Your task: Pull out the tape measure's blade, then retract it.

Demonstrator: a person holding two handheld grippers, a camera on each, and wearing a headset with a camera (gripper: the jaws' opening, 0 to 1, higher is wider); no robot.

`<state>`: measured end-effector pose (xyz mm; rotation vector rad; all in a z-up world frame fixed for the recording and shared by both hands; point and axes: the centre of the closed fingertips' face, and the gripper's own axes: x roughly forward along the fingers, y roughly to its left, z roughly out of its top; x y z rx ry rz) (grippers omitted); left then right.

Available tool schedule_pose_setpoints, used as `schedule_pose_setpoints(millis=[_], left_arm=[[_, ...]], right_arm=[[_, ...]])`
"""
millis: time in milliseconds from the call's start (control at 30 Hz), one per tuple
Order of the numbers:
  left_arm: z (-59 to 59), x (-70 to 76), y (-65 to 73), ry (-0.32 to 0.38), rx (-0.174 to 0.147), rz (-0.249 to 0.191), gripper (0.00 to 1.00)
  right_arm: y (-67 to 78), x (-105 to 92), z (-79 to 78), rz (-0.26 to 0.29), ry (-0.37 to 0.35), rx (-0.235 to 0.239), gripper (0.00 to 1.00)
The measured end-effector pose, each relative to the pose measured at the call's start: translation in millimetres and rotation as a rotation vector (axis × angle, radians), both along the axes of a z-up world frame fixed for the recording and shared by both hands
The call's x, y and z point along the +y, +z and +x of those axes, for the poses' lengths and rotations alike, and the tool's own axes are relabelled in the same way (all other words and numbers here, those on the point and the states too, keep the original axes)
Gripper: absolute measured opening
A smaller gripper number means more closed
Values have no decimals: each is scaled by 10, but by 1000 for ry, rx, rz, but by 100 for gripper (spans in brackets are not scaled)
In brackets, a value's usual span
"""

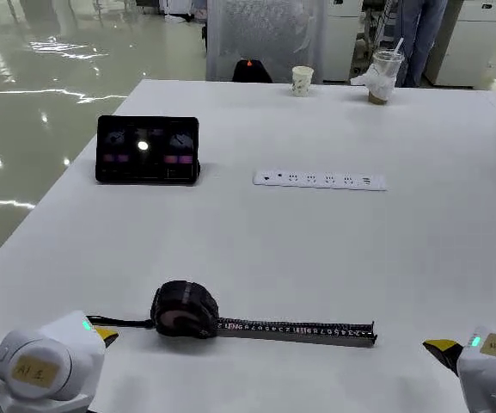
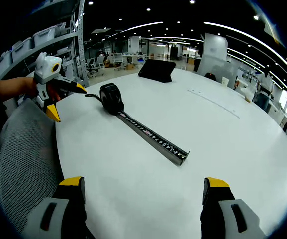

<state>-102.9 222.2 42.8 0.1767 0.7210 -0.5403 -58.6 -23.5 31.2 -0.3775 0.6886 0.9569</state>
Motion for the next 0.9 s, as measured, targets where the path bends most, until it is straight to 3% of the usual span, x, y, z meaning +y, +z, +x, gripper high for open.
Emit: schedule_pose_setpoints(millis=[133, 267, 400, 533, 700, 900], left_arm=[[-23, -28, 20, 28, -21, 2, 99], [12, -63, 133, 91, -70, -38, 99], [9, -121, 192, 121, -95, -62, 99], [-9, -153, 175, 121, -99, -52, 99], [15, -123, 226, 182, -122, -69, 99], [0, -150, 233, 199, -110, -61, 99]], right_arm=[[36, 28, -19, 26, -43, -1, 99], [100, 98, -60, 90, -92, 11, 99], [123, 120, -97, 100, -111, -5, 99], [138, 138, -129, 111, -125, -8, 99], [168, 171, -177, 114, -130, -19, 99], [212, 229, -212, 128, -147, -24, 99]])
